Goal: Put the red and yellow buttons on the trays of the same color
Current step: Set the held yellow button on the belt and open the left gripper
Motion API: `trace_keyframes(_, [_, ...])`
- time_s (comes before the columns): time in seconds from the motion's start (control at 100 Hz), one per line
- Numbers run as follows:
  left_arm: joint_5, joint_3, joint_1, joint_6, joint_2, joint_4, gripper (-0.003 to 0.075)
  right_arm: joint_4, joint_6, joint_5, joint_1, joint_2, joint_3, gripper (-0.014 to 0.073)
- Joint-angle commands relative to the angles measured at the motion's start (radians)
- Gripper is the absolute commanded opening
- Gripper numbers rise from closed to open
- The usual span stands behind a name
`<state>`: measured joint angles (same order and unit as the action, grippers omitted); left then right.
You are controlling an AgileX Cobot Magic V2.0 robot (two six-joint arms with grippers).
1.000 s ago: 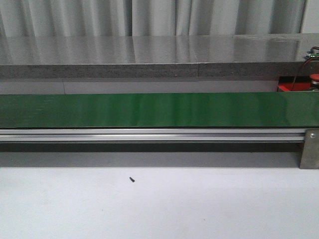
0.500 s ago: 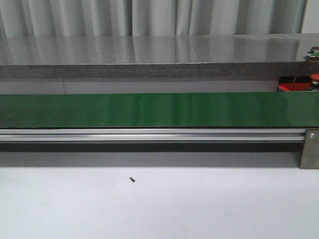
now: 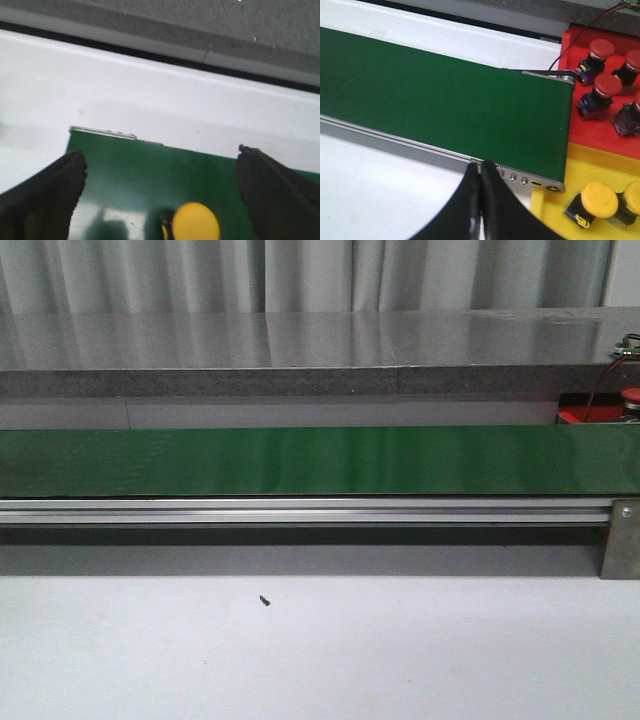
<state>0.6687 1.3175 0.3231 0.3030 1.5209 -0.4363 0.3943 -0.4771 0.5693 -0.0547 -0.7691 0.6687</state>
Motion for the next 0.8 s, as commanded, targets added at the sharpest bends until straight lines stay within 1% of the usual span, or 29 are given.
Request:
trace_keyframes(0.0, [-0.042, 0.068, 0.052, 0.002, -0.031, -0.012, 0.0599, 0.012, -0.003, -0.065, 0.001, 0.001, 0.029, -0.0069])
trace_keyframes(0.25, [-0.04, 0.185, 0.214, 0.002, 0.082, 0.022, 0.0599, 0.012, -0.003, -0.063, 0.001, 0.001, 0.029, -0.0069])
trace_keyframes(0.35, [-0.028, 0.248, 0.258, 0.002, 0.157, 0.022, 0.0599, 0.012, -0.003, -0.063, 0.001, 0.001, 0.029, -0.0069])
trace_keyframes(0.44, [-0.008, 0.31, 0.275, 0.002, 0.228, 0.022, 0.0599, 0.012, -0.003, -0.064, 0.001, 0.001, 0.029, -0.0069])
trace_keyframes(0.6, [0.019, 0.418, 0.274, 0.002, 0.352, 0.024, 0.0599, 0.012, -0.003, -0.064, 0.001, 0.001, 0.029, -0.0069])
trace_keyframes(0.79, [0.043, 0.501, 0.274, -0.002, 0.49, 0.026, 0.0599, 0.012, -0.003, -0.064, 0.001, 0.001, 0.029, -0.0069])
